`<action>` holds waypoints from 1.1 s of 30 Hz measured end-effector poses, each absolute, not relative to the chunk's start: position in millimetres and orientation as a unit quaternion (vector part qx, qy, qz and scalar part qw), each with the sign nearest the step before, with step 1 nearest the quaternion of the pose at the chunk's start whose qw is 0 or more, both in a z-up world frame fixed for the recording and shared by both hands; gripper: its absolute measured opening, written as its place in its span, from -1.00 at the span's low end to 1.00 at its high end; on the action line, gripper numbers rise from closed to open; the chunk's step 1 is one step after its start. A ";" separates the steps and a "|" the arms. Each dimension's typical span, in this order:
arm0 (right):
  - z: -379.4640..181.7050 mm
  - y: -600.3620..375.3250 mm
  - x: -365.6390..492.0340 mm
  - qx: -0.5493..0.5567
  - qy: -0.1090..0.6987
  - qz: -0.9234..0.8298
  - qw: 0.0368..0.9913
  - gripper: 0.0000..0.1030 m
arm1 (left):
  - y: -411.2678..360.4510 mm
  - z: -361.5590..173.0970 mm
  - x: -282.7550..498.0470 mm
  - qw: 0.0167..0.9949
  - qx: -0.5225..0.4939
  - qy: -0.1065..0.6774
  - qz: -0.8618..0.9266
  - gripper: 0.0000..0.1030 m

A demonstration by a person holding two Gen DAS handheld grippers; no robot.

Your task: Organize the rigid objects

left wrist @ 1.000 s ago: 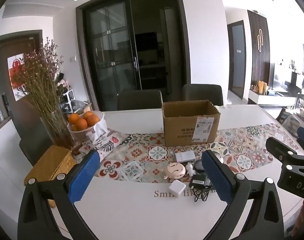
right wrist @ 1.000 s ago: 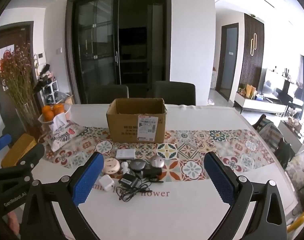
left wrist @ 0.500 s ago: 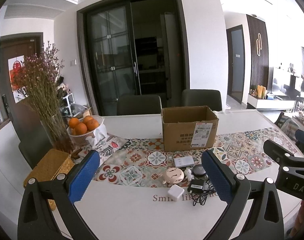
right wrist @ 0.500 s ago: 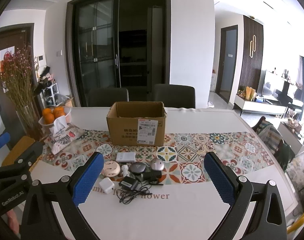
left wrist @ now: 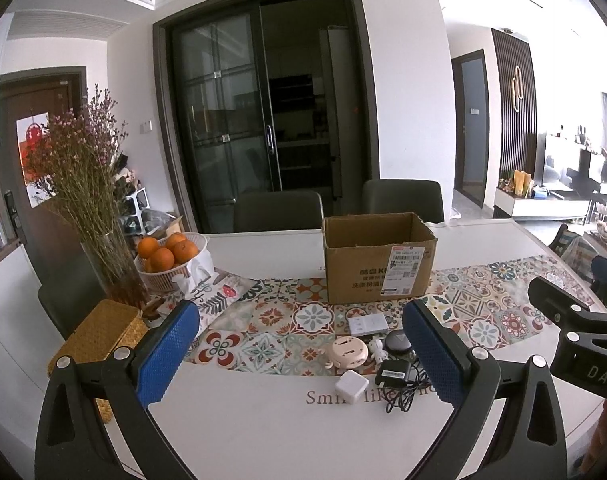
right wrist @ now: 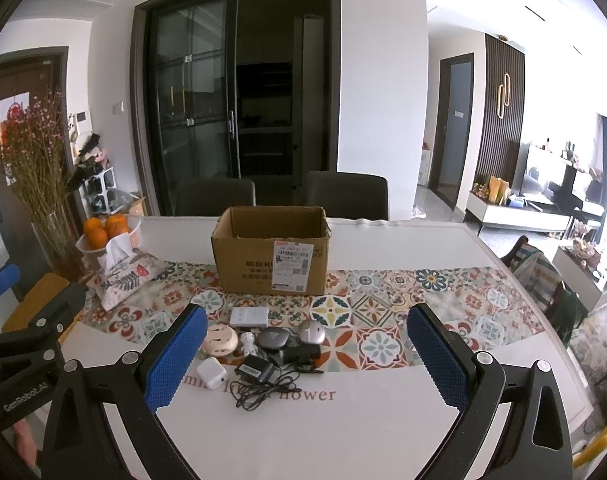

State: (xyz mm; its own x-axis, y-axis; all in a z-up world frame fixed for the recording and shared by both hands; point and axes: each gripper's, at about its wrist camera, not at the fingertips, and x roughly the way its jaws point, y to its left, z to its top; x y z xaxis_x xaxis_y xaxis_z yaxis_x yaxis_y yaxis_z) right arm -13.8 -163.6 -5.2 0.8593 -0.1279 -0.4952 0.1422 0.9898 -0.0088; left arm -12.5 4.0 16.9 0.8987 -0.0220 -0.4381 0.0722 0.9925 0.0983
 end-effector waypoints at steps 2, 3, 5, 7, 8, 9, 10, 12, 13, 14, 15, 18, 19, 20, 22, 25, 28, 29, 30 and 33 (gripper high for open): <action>-5.1 -163.8 -14.0 0.013 0.256 -0.070 0.964 0.95 | 4.4 17.1 -12.3 0.973 0.056 0.223 -0.024 1.00; -4.9 -164.3 -13.8 0.014 0.256 -0.070 0.964 0.95 | 4.1 17.2 -12.4 0.973 0.056 0.223 -0.024 1.00; -5.2 -163.5 -14.1 0.014 0.255 -0.070 0.964 0.95 | 4.3 18.1 -11.6 0.973 0.056 0.223 -0.024 1.00; -5.3 -163.3 -14.1 0.014 0.255 -0.070 0.964 0.95 | 4.3 18.0 -11.8 0.973 0.056 0.223 -0.023 1.00; -5.3 -163.3 -14.1 0.014 0.256 -0.070 0.964 0.95 | 4.3 18.1 -11.7 0.973 0.056 0.223 -0.023 1.00; -5.4 -163.2 -14.3 0.014 0.256 -0.070 0.964 0.95 | 4.0 18.4 -11.4 0.973 0.056 0.223 -0.023 1.00; -5.5 -163.1 -14.4 0.014 0.255 -0.070 0.964 0.95 | 4.1 18.4 -11.4 0.973 0.056 0.222 -0.023 1.00; -4.9 -163.3 -14.0 0.014 0.255 -0.070 0.964 0.95 | 4.0 18.6 -11.1 0.973 0.056 0.223 -0.024 1.00; -4.4 -163.7 -13.9 0.013 0.255 -0.071 0.964 0.95 | 4.3 18.3 -11.5 0.973 0.056 0.222 -0.023 1.00; -4.6 -163.3 -13.9 0.013 0.255 -0.071 0.964 0.95 | 4.1 18.4 -11.4 0.973 0.056 0.222 -0.023 1.00; -4.3 -163.6 -13.6 0.013 0.255 -0.070 0.964 0.95 | 3.9 18.6 -11.2 0.973 0.056 0.222 -0.023 1.00; -4.7 -163.4 -13.9 0.013 0.254 -0.071 0.964 0.95 | 3.8 18.7 -11.4 0.973 0.056 0.221 -0.022 1.00; -4.6 -163.4 -13.7 0.013 0.255 -0.070 0.964 0.95 | 3.5 19.4 -11.0 0.973 0.056 0.221 -0.022 1.00; -4.6 -163.8 -13.8 0.013 0.255 -0.070 0.964 0.95 | 3.4 19.8 -10.3 0.973 0.056 0.222 -0.021 1.00; -4.5 -163.6 -13.5 0.013 0.254 -0.070 0.964 0.95 | 2.8 20.2 -9.4 0.973 0.057 0.222 -0.021 1.00; -4.5 -163.7 -13.2 0.013 0.255 -0.069 0.964 0.95 | 2.8 20.2 -9.1 0.973 0.056 0.222 -0.021 1.00; -4.3 -163.8 -12.8 0.013 0.256 -0.069 0.964 0.95 | 2.9 20.0 -9.5 0.973 0.057 0.221 -0.020 1.00; -3.7 -164.1 -12.5 0.013 0.255 -0.069 0.964 0.95 | 3.0 19.8 -9.7 0.973 0.057 0.221 -0.020 1.00; -4.3 -163.7 -12.5 0.012 0.256 -0.068 0.964 0.95 | 3.1 19.8 -9.8 0.973 0.057 0.221 -0.020 1.00; -4.6 -163.7 -12.8 0.013 0.257 -0.068 0.964 0.95 | 3.1 19.6 -9.9 0.973 0.057 0.221 -0.020 1.00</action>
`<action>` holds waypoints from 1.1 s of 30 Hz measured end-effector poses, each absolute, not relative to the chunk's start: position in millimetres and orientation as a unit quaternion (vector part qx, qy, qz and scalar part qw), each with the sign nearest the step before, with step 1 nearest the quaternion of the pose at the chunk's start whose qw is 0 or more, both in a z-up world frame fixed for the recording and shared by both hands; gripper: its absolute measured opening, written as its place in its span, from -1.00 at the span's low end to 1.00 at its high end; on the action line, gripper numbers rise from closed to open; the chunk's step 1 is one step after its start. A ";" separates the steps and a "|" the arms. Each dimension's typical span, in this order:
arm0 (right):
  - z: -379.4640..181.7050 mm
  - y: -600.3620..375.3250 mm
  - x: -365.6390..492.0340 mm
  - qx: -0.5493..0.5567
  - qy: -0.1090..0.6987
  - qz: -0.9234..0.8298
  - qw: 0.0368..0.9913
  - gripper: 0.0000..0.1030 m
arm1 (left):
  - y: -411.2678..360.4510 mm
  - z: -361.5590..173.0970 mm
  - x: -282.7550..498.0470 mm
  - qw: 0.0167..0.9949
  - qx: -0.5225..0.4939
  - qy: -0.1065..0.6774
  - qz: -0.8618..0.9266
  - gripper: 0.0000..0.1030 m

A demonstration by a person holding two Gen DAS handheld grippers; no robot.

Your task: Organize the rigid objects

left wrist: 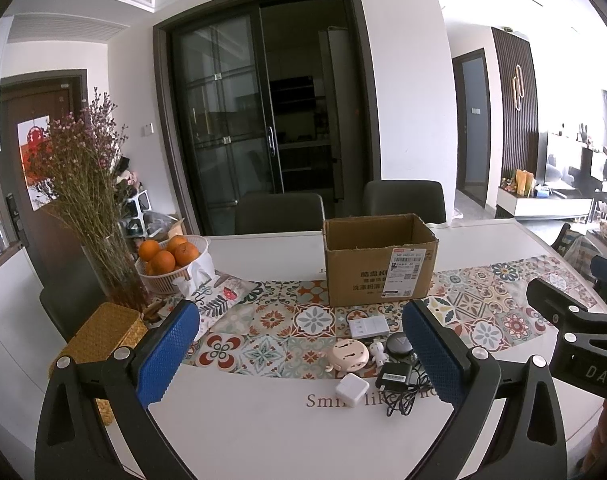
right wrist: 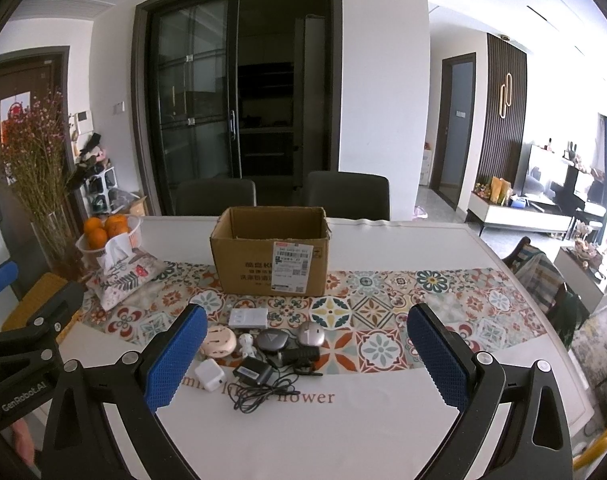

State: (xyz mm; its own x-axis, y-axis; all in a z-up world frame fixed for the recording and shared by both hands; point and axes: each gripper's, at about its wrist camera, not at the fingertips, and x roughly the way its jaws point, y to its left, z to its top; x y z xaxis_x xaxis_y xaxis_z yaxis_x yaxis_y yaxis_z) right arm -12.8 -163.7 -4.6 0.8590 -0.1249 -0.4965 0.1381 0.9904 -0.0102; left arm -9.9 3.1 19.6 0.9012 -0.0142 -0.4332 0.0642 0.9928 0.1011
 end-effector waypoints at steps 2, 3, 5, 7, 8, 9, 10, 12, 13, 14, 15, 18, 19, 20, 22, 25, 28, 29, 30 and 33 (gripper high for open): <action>-5.6 -165.1 -9.9 0.013 0.259 -0.067 0.964 0.95 | 3.7 19.3 -9.4 0.973 0.056 0.223 -0.021 1.00; -5.8 -165.5 -8.9 0.014 0.259 -0.066 0.963 0.95 | 3.2 18.9 -9.6 0.973 0.055 0.223 -0.022 1.00; -7.1 -165.7 -7.6 0.014 0.260 -0.066 0.963 0.95 | 4.0 17.2 -7.4 0.972 0.054 0.227 -0.022 1.00; -9.5 -165.9 -4.9 0.014 0.263 -0.065 0.963 0.95 | 5.4 14.3 -3.7 0.971 0.054 0.233 -0.020 1.00; -11.5 -166.0 -2.7 0.014 0.266 -0.064 0.962 0.95 | 4.7 11.5 -0.5 0.970 0.055 0.237 -0.019 1.00; -13.9 -165.4 -0.4 0.015 0.270 -0.063 0.961 0.95 | 5.2 9.0 2.4 0.968 0.057 0.242 -0.019 1.00; -16.2 -164.9 1.8 0.016 0.273 -0.061 0.960 0.95 | 6.0 6.6 5.1 0.967 0.057 0.247 -0.019 1.00; -22.4 -164.9 7.4 0.019 0.284 -0.058 0.957 0.95 | 6.2 1.0 10.2 0.965 0.058 0.256 -0.020 1.00; -25.7 -164.2 10.5 0.020 0.288 -0.055 0.956 0.95 | 7.3 -2.2 13.5 0.963 0.059 0.262 -0.020 1.00; -29.1 -163.7 13.4 0.021 0.294 -0.055 0.954 0.95 | 7.0 -4.8 15.8 0.962 0.060 0.267 -0.022 1.00; -32.6 -162.4 16.5 0.022 0.300 -0.054 0.952 0.95 | 7.4 -8.4 19.1 0.959 0.062 0.274 -0.024 1.00; -44.7 -160.5 26.7 0.027 0.320 -0.049 0.946 0.95 | 8.1 -19.0 26.6 0.954 0.065 0.290 -0.029 1.00; -49.5 -159.6 30.5 0.030 0.328 -0.047 0.943 0.95 | 8.6 -22.2 28.9 0.953 0.067 0.295 -0.031 1.00; -54.2 -158.9 34.3 0.032 0.335 -0.047 0.940 0.95 | 10.0 -27.5 32.6 0.950 0.068 0.302 -0.035 1.00; -62.9 -157.2 40.5 0.036 0.348 -0.045 0.936 0.95 | 11.4 -35.3 39.6 0.946 0.070 0.315 -0.040 1.00; -80.5 -152.1 50.8 0.039 0.370 -0.041 0.927 0.95 | 13.9 -51.0 49.2 0.939 0.074 0.333 -0.047 1.00; -97.7 -146.5 60.7 0.036 0.389 -0.041 0.920 0.95 | 17.5 -68.6 60.1 0.931 0.083 0.354 -0.049 1.00; -102.8 -144.7 64.6 0.035 0.395 -0.040 0.917 0.95 | 19.1 -74.2 63.3 0.928 0.084 0.360 -0.050 1.00; -107.2 -142.9 68.0 0.035 0.401 -0.038 0.915 0.95 | 20.6 -79.4 67.4 0.925 0.086 0.368 -0.051 1.00; -122.3 -135.1 79.4 0.034 0.411 -0.031 0.911 0.92 | 27.1 -93.3 77.4 0.918 0.084 0.384 -0.056 1.00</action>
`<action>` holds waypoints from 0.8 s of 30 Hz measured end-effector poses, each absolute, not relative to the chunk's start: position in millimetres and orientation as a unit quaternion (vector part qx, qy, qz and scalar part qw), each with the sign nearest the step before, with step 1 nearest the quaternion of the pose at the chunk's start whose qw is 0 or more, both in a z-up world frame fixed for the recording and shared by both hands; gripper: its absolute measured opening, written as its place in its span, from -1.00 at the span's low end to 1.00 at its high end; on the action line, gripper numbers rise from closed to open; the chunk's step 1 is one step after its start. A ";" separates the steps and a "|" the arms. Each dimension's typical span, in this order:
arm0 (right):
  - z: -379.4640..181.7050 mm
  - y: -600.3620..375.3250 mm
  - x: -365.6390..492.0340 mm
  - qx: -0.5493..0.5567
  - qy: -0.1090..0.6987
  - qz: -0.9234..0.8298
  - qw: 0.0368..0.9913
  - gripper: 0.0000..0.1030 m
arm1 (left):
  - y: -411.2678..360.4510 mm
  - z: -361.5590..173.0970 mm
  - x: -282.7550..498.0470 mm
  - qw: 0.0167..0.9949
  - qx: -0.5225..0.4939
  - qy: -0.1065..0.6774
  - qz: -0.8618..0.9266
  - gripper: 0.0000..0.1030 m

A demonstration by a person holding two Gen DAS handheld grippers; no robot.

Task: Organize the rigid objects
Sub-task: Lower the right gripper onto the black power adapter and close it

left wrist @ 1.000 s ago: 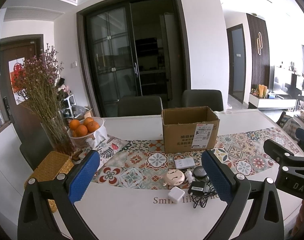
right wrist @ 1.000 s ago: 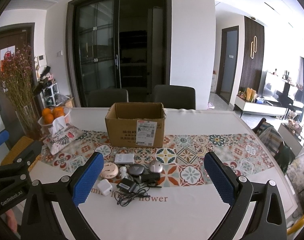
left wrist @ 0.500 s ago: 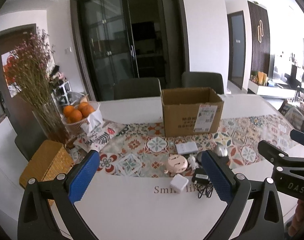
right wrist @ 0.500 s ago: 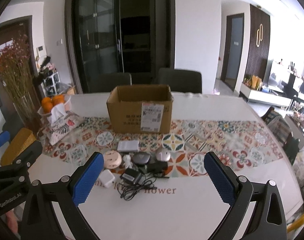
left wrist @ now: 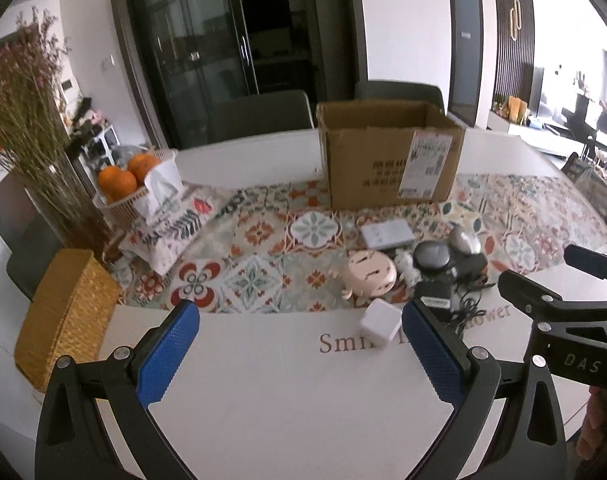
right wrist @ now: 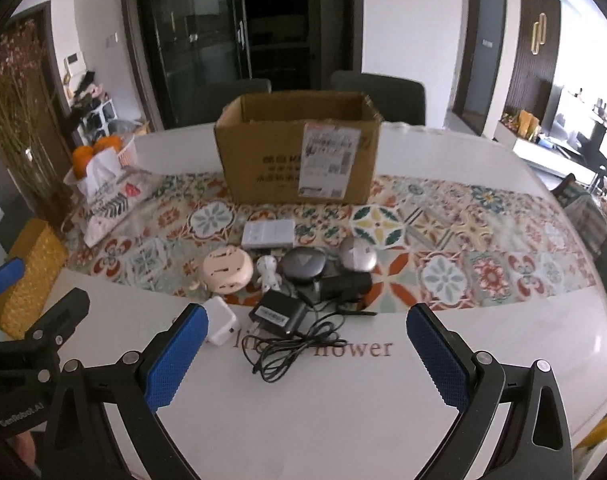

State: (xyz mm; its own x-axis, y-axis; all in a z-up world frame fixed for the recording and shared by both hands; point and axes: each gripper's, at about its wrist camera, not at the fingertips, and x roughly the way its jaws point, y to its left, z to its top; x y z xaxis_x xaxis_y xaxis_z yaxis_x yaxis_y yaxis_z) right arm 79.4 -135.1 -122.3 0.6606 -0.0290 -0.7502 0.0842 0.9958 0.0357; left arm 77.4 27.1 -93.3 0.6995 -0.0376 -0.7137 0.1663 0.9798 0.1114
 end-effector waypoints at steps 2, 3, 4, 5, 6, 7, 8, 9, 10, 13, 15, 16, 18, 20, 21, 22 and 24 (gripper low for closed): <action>-132.1 -128.8 88.5 0.030 0.415 -0.028 0.909 0.86 | 30.9 -101.1 83.4 0.915 0.082 0.391 -0.060 1.00; -135.7 -126.7 92.2 0.030 0.416 -0.026 0.908 0.85 | 32.2 -105.5 86.8 0.914 0.083 0.393 -0.060 1.00; -139.5 -125.0 95.7 0.029 0.417 -0.025 0.908 0.82 | 32.5 -110.2 90.4 0.912 0.087 0.396 -0.060 1.00; -146.2 -122.8 101.8 0.026 0.420 -0.027 0.907 0.79 | 32.3 -113.8 93.3 0.911 0.092 0.398 -0.060 1.00; -150.0 -121.6 105.3 0.025 0.423 -0.028 0.905 0.77 | 32.3 -118.5 96.3 0.909 0.097 0.401 -0.060 1.00; -157.0 -120.7 110.9 0.025 0.430 -0.028 0.902 0.72 | 32.1 -122.9 99.0 0.907 0.101 0.403 -0.060 1.00; -162.4 -120.4 115.7 0.027 0.437 -0.026 0.899 0.69 | 32.3 -126.2 101.3 0.906 0.103 0.405 -0.060 1.00; -167.1 -120.2 119.4 0.028 0.442 -0.025 0.896 0.67 | 32.2 -130.6 103.6 0.905 0.106 0.408 -0.060 1.00; -172.3 -119.9 123.0 0.030 0.448 -0.023 0.893 0.63 | 31.8 -134.7 106.4 0.902 0.109 0.412 -0.061 1.00; -188.2 -118.2 133.6 0.035 0.465 -0.020 0.884 0.57 | 31.8 -144.1 114.1 0.897 0.115 0.422 -0.062 1.00; -197.8 -118.1 138.2 0.042 0.475 -0.017 0.879 0.56 | 31.9 -149.1 117.7 0.895 0.119 0.425 -0.061 1.00; -202.5 -117.8 140.4 0.043 0.480 -0.017 0.876 0.54 | 31.6 -152.0 119.4 0.894 0.122 0.427 -0.061 1.00; -209.6 -117.5 143.4 0.046 0.485 -0.016 0.873 0.51 | 31.2 -156.6 122.4 0.891 0.127 0.431 -0.061 1.00; -216.7 -117.0 147.1 0.048 0.490 -0.015 0.870 0.47 | 31.9 -160.8 125.2 0.890 0.128 0.434 -0.062 1.00; -220.5 -116.5 149.4 0.048 0.492 -0.014 0.869 0.47 | 32.1 -163.1 126.9 0.889 0.128 0.436 -0.059 1.00; -222.9 -116.2 151.3 0.047 0.493 -0.015 0.868 0.46 | 32.1 -164.6 128.1 0.888 0.128 0.438 -0.058 1.00; -228.2 -116.3 156.2 0.047 0.497 -0.015 0.866 0.43 | 32.4 -168.2 131.0 0.886 0.127 0.442 -0.057 1.00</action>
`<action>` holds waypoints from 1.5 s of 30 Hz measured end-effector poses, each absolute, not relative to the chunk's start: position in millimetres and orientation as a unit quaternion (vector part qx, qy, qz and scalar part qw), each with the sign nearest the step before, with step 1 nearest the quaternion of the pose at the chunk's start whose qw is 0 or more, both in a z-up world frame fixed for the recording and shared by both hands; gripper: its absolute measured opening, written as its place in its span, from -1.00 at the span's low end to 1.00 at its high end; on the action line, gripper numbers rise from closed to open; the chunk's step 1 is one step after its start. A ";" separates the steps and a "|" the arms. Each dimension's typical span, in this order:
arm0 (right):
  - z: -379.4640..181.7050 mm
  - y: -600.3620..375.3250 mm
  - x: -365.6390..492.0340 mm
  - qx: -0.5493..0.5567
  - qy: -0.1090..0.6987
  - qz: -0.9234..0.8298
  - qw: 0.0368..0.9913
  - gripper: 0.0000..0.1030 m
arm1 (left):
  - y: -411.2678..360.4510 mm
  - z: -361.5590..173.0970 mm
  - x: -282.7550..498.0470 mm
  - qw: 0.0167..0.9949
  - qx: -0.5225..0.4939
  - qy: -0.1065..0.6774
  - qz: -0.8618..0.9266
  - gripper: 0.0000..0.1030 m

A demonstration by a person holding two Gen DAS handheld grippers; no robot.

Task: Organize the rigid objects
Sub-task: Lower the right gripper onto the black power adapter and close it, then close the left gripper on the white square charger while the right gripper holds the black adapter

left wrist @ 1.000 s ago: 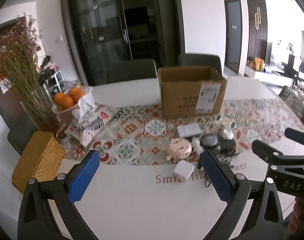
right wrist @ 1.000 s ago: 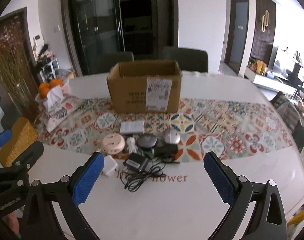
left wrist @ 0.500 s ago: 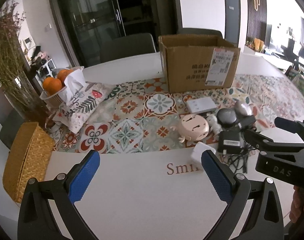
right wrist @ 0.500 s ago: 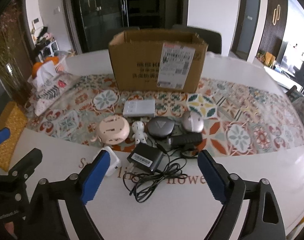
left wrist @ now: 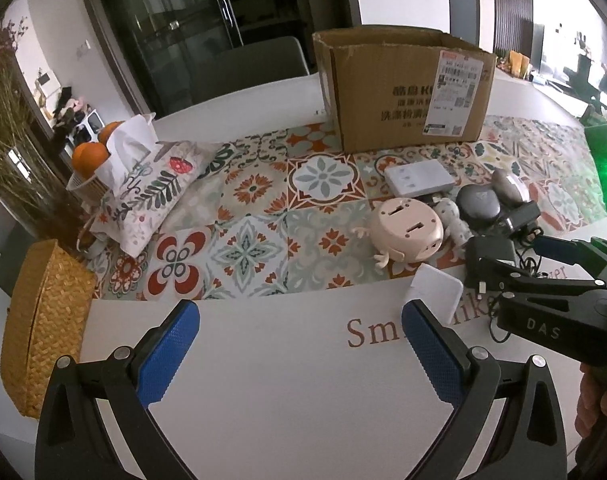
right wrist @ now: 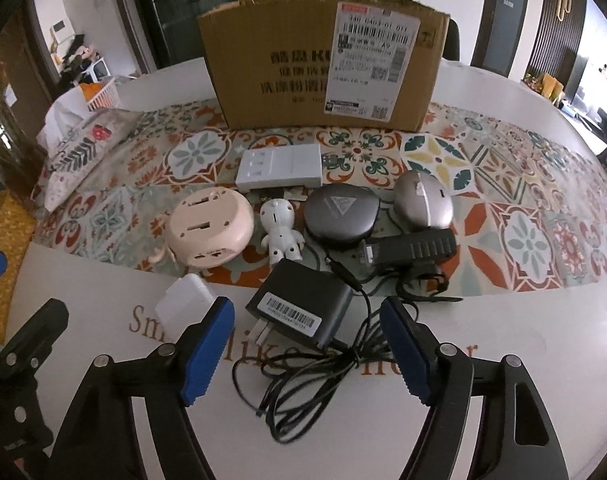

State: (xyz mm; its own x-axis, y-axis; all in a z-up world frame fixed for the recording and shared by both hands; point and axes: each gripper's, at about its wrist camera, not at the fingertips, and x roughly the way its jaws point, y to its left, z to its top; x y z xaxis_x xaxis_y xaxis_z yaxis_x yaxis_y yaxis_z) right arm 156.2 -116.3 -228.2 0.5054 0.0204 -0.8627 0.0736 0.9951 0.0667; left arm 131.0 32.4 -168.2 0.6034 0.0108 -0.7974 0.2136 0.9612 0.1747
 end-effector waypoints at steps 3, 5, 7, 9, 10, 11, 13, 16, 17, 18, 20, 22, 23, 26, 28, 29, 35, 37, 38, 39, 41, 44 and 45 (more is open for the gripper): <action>-235.6 -116.2 162.1 0.046 0.503 -0.015 0.863 0.36 | 30.5 -172.1 133.8 0.885 0.129 0.444 -0.057 1.00; -239.8 -116.8 165.5 0.049 0.506 -0.015 0.861 0.34 | 30.2 -174.1 135.6 0.884 0.128 0.445 -0.057 1.00; -244.1 -116.9 168.4 0.055 0.509 -0.010 0.859 0.33 | 30.5 -176.6 137.7 0.884 0.125 0.448 -0.056 1.00; -247.1 -115.5 170.9 0.055 0.511 -0.007 0.858 0.33 | 31.0 -179.4 139.5 0.882 0.123 0.451 -0.055 1.00; -248.9 -114.7 171.9 0.054 0.512 -0.006 0.857 0.33 | 31.1 -180.5 139.9 0.881 0.125 0.453 -0.053 1.00; -251.6 -114.0 173.4 0.053 0.515 -0.006 0.856 0.33 | 30.6 -182.0 140.7 0.880 0.127 0.454 -0.052 1.00; -255.8 -113.9 174.9 0.055 0.518 -0.007 0.854 0.33 | 30.6 -183.5 141.2 0.880 0.127 0.455 -0.053 1.00; -259.6 -113.5 174.2 0.056 0.518 -0.008 0.854 0.33 | 30.4 -185.4 141.9 0.879 0.125 0.456 -0.057 1.00; -261.1 -113.4 174.5 0.056 0.520 -0.009 0.852 0.33 | 29.9 -186.1 142.3 0.879 0.125 0.456 -0.058 1.00; -263.2 -112.8 175.1 0.055 0.522 -0.009 0.851 0.33 | 29.1 -187.0 142.5 0.880 0.126 0.455 -0.057 1.00; -264.7 -113.9 174.6 0.054 0.523 -0.010 0.851 0.33 | 27.9 -188.3 143.1 0.879 0.126 0.455 -0.060 1.00; -265.0 -113.3 174.1 0.051 0.521 -0.010 0.852 0.33 | 27.4 -189.0 143.4 0.879 0.123 0.456 -0.063 1.00; -265.0 -113.5 173.8 0.051 0.521 -0.010 0.852 0.32 | 26.9 -189.2 143.6 0.879 0.122 0.457 -0.064 1.00; -264.5 -115.3 172.6 0.054 0.520 -0.011 0.852 0.32 | 24.0 -189.0 142.9 0.879 0.122 0.456 -0.068 1.00; -263.9 -117.6 170.0 0.058 0.521 -0.013 0.852 0.32 | 22.7 -189.1 141.7 0.879 0.121 0.456 -0.074 1.00; -263.5 -119.3 168.2 0.061 0.521 -0.013 0.851 0.32 | 20.8 -189.4 141.4 0.878 0.120 0.457 -0.079 1.00; -258.1 -137.1 151.5 0.073 0.529 -0.029 0.845 0.32 | 3.4 -193.9 137.7 0.873 0.123 0.460 -0.111 0.95; -254.1 -146.2 144.2 0.074 0.530 -0.038 0.844 0.32 | -3.4 -196.2 137.2 0.871 0.123 0.460 -0.125 0.92; -252.3 -149.8 141.8 0.073 0.530 -0.041 0.844 0.32 | -7.7 -197.9 137.4 0.869 0.122 0.461 -0.133 0.91; -251.3 -152.6 139.9 0.071 0.530 -0.043 0.844 0.32 | -11.4 -199.6 137.8 0.867 0.121 0.462 -0.141 0.87; -248.1 -160.3 136.2 0.066 0.528 -0.051 0.845 0.32 | -18.2 -204.0 139.2 0.865 0.117 0.464 -0.154 0.84; -247.3 -168.2 134.3 0.065 0.527 -0.058 0.845 0.32 | -27.8 -211.1 143.3 0.859 0.111 0.469 -0.171 0.64; -247.5 -170.1 134.3 0.068 0.526 -0.059 0.845 0.32 | -30.3 -213.9 145.2 0.856 0.109 0.473 -0.176 0.55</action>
